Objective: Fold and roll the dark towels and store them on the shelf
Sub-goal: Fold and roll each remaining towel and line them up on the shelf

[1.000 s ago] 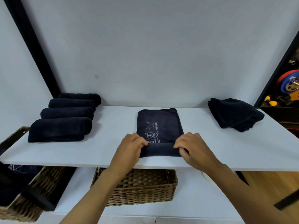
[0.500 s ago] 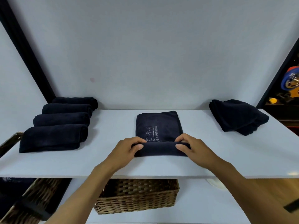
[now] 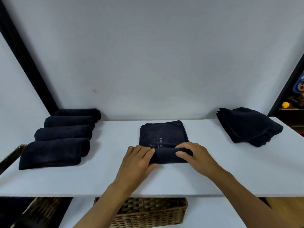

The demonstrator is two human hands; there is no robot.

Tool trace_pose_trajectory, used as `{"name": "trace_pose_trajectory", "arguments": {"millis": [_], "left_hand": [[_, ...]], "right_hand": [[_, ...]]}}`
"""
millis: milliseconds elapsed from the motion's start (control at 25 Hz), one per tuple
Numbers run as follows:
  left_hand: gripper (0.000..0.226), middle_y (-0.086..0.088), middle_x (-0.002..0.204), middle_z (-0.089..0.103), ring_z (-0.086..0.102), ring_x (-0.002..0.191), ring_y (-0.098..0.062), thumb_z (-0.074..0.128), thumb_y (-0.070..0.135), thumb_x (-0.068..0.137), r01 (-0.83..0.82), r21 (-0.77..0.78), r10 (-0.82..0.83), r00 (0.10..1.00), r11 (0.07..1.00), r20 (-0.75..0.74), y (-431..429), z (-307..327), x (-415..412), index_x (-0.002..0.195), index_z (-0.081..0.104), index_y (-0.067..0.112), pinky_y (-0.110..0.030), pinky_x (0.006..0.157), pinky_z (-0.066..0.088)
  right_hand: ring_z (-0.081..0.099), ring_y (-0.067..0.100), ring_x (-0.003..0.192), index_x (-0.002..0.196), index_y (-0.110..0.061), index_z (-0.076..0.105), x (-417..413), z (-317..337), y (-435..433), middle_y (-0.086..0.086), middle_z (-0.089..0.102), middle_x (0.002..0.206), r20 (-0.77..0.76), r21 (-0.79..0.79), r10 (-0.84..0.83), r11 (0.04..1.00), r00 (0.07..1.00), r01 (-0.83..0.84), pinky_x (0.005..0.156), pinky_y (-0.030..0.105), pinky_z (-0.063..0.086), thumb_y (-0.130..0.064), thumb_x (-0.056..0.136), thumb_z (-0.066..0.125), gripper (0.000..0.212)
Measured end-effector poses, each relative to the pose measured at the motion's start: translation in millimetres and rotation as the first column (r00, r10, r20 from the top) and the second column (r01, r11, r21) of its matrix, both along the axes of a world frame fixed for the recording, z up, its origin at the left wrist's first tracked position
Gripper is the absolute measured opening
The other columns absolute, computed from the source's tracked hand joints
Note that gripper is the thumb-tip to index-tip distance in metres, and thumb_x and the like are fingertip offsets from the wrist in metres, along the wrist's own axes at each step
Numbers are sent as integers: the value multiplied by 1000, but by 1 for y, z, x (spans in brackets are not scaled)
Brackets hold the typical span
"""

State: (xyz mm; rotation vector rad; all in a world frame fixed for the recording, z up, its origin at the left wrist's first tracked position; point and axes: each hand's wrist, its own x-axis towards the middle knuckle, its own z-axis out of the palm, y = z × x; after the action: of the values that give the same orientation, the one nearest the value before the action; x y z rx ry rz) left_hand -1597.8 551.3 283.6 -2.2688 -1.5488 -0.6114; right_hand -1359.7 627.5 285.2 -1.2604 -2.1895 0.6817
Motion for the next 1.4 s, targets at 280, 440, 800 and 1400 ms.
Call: {"name": "trace_pose_trajectory", "arguments": {"millis": [280, 440, 800, 1400], "left_hand": [[20, 9, 101, 61, 55, 94, -13, 61, 34, 92, 132, -557, 169, 874, 820, 456, 48, 26, -16, 106, 65, 21, -18, 77, 38], [26, 2, 93, 64, 59, 90, -15, 56, 38, 94, 82, -577, 194, 895, 813, 402, 68, 33, -17, 95, 70, 16, -27, 80, 45], [34, 6, 87, 63, 54, 86, -17, 54, 54, 89, -106, -497, 277, 919, 861, 282, 87, 32, -18, 91, 67, 23, -32, 74, 48], [39, 6, 77, 64, 51, 83, -13, 66, 55, 80, -81, -451, 304, 840, 889, 449, 149, 28, -29, 81, 69, 15, -26, 71, 44]], "right_hand": [[47, 3, 106, 119, -35, 60, -5, 6, 2, -18, 54, 117, 303, 392, 16, 909, 953, -140, 92, 25, 26, -45, 84, 65, 37], [49, 4, 108, 120, -36, 58, -7, 15, 25, -21, 56, 117, 288, 236, 51, 964, 956, -123, 95, 26, 23, -45, 93, 55, 29], [48, 2, 103, 110, -38, 58, -20, 26, 76, -20, 51, 110, 137, 94, 70, 992, 988, -83, 95, 32, 37, -42, 89, 60, 21], [54, 5, 101, 110, -37, 63, -31, 39, 130, -17, 56, 107, 88, -102, 103, 990, 991, -94, 95, 30, 42, -41, 88, 64, 23]]}}
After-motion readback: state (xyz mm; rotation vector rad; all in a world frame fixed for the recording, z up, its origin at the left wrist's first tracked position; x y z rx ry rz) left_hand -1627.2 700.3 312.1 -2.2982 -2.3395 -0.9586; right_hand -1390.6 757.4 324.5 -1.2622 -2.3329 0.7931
